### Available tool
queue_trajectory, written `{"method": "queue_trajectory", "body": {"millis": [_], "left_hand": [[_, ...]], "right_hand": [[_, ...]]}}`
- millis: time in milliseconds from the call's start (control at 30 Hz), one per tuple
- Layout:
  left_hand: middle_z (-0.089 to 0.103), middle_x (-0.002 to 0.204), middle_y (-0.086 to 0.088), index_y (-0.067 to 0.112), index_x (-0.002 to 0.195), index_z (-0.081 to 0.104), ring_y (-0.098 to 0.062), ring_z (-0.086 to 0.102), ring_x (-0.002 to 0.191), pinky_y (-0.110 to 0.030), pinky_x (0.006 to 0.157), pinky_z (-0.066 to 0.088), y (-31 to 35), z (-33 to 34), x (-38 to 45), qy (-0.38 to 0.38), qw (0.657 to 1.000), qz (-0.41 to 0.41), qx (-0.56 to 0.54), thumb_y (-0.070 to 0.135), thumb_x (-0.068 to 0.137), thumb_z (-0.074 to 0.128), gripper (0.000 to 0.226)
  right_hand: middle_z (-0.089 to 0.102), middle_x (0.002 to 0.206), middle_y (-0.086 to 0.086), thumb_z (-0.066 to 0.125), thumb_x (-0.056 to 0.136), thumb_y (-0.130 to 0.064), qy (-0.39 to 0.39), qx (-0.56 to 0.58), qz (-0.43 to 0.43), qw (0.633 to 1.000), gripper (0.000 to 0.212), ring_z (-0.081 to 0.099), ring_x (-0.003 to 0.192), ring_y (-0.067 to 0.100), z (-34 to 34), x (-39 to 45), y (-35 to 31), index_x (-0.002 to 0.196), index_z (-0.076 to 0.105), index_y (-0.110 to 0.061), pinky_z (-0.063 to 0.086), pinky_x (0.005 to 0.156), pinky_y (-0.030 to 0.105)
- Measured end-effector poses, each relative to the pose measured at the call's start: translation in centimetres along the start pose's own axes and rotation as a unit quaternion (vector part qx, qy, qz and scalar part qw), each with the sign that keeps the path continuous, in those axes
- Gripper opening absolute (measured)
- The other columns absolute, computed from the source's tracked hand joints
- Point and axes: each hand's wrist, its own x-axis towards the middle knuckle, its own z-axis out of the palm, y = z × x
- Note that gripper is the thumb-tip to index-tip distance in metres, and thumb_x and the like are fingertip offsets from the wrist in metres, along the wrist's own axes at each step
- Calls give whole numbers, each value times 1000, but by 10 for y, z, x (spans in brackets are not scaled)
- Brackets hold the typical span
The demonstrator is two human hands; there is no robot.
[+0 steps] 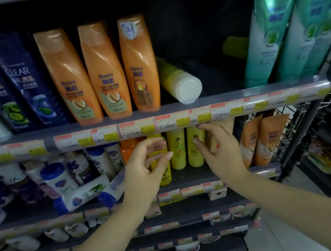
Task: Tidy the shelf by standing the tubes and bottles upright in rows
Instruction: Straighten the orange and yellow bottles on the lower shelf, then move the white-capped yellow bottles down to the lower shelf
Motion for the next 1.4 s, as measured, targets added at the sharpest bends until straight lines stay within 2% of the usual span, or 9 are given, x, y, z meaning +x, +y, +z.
{"method": "queue_trajectory", "body": {"millis": [133,367,533,633,767,933,1133,1267,1400], "left_hand": [[64,110,-3,10,115,57,-19,60,110,-30,91,51,43,16,20,-38,996,78,-30,21,82,69,36],[59,122,-1,14,122,53,-12,54,119,-35,101,46,81,36,85,-24,988,150,-8,16,83,69,42],[56,127,8,18,126,52,-3,48,123,-24,106,37,84,54,116,-20,981,176,77,21,84,68,45],[55,127,9,19,126,51,0,46,122,-20,105,36,81,57,127,-13,978,170,121,21,83,69,47],[54,128,9,19,128,50,2,45,118,-4,98,31,76,54,131,-5,974,145,171,21,81,70,50],[51,133,9,23,133,46,-3,44,124,-9,97,30,64,53,130,-36,973,103,204,18,84,67,53],[53,131,3,21,131,47,-6,44,124,-9,98,29,55,53,125,-26,966,132,223,18,90,59,43],[50,136,-2,21,133,44,-12,42,128,-17,102,32,53,54,121,-12,963,133,234,18,91,57,44],[50,135,-2,21,134,44,-13,45,125,-13,96,32,55,54,120,-6,967,125,223,18,90,58,46]], "right_hand": [[55,110,-4,70,82,-18,-4,21,-12,1000,33,53,106,7,-25,1,-9,113,60,-11,46,93,23],[53,116,-2,68,84,-13,40,-4,-33,999,36,49,111,4,-57,41,-26,117,57,-10,41,96,17],[52,118,-1,67,85,-15,77,5,-39,996,38,47,113,4,-65,73,-28,120,56,-10,40,97,16],[52,118,-1,68,85,-16,81,7,-38,996,39,48,112,6,-67,86,-25,121,55,-10,40,97,17],[52,120,-2,68,84,-20,70,-2,-38,997,43,47,114,5,-67,95,-19,123,54,-12,38,97,13],[50,122,-3,69,84,-23,52,-5,-21,998,46,46,115,3,-66,105,-16,125,53,-12,34,96,6],[51,126,-3,69,83,-28,21,-18,7,1000,52,47,118,5,-61,118,-17,130,50,-15,34,97,5],[51,129,0,69,83,-28,11,-35,18,999,56,48,119,7,-56,128,-19,134,47,-15,38,99,15],[50,125,-7,70,83,-30,12,-57,40,998,58,47,115,5,-50,141,-21,134,46,-16,39,96,15]]}}
